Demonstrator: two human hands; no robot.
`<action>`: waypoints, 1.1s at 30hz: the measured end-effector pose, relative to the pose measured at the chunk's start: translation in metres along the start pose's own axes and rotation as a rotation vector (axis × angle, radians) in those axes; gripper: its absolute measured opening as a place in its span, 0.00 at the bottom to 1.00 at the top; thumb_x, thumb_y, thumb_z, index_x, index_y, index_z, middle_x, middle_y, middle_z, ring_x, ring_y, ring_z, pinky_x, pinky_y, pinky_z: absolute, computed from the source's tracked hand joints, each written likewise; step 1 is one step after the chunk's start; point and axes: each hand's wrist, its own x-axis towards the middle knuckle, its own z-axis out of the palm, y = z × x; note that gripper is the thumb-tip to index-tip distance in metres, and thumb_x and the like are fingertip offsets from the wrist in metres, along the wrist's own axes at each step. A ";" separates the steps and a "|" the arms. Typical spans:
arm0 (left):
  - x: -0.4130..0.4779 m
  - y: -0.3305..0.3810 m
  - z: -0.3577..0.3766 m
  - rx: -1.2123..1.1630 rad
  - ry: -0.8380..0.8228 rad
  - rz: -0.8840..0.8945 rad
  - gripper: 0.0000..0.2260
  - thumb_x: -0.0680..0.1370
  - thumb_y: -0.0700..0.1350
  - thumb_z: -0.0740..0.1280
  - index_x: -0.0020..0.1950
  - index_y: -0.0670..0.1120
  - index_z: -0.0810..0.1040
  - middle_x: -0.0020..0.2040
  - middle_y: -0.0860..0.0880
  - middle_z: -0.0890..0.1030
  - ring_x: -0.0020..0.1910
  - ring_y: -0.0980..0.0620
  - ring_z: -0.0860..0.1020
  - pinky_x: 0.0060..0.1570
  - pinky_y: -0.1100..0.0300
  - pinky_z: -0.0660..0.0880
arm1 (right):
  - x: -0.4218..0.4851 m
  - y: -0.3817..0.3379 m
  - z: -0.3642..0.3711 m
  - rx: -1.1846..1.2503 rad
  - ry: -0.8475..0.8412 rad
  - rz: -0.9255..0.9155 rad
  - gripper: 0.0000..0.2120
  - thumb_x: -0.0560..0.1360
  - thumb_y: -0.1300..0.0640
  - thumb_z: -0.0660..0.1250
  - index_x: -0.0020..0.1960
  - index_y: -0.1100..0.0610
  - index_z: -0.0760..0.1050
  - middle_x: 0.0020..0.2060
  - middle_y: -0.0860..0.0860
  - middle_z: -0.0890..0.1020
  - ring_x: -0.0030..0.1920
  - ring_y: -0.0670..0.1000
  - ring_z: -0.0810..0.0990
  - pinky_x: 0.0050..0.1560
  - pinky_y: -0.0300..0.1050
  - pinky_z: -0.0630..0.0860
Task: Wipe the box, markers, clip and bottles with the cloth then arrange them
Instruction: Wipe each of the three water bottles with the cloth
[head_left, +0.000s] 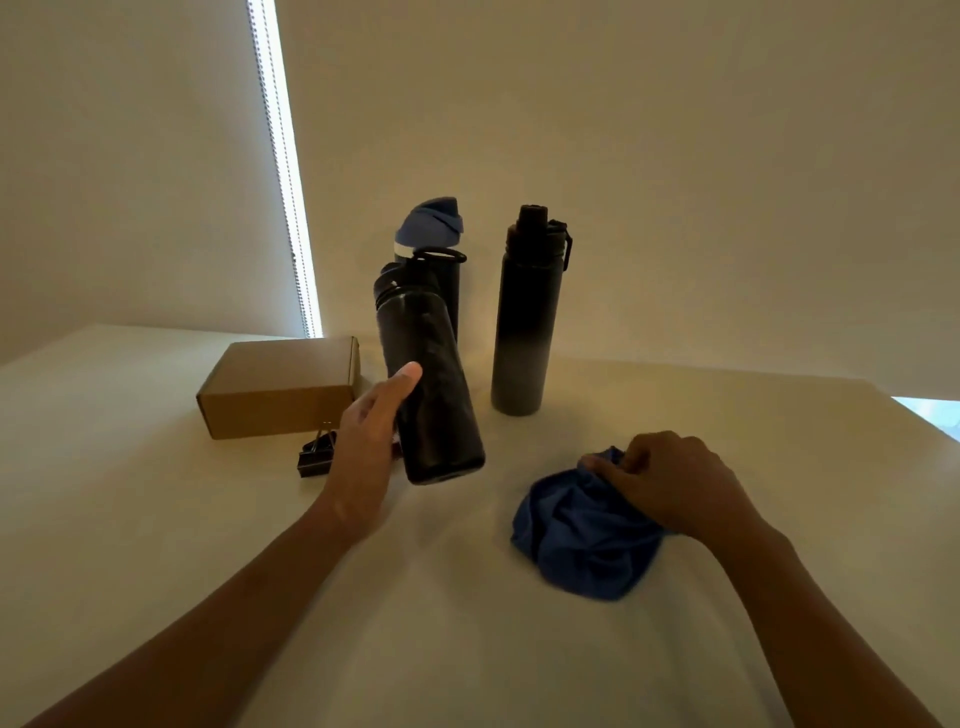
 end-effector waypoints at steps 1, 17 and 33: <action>0.000 0.000 0.001 0.007 -0.004 0.003 0.17 0.81 0.55 0.65 0.62 0.45 0.79 0.56 0.44 0.86 0.55 0.45 0.86 0.48 0.55 0.83 | 0.000 -0.005 0.003 0.065 0.036 -0.064 0.24 0.71 0.27 0.61 0.38 0.47 0.77 0.35 0.42 0.80 0.39 0.47 0.80 0.42 0.47 0.79; 0.003 0.000 -0.003 0.012 0.016 -0.004 0.22 0.78 0.62 0.69 0.64 0.50 0.79 0.60 0.45 0.85 0.61 0.44 0.84 0.67 0.39 0.77 | -0.022 -0.047 -0.011 0.731 0.504 -0.222 0.05 0.80 0.44 0.65 0.52 0.42 0.79 0.47 0.39 0.84 0.44 0.41 0.84 0.44 0.39 0.81; 0.009 -0.005 -0.007 -0.026 0.033 -0.035 0.33 0.69 0.68 0.72 0.69 0.52 0.76 0.63 0.47 0.84 0.64 0.42 0.82 0.69 0.38 0.75 | -0.008 -0.016 -0.023 0.447 -0.210 0.188 0.44 0.63 0.21 0.65 0.46 0.64 0.82 0.40 0.61 0.84 0.41 0.60 0.84 0.43 0.55 0.81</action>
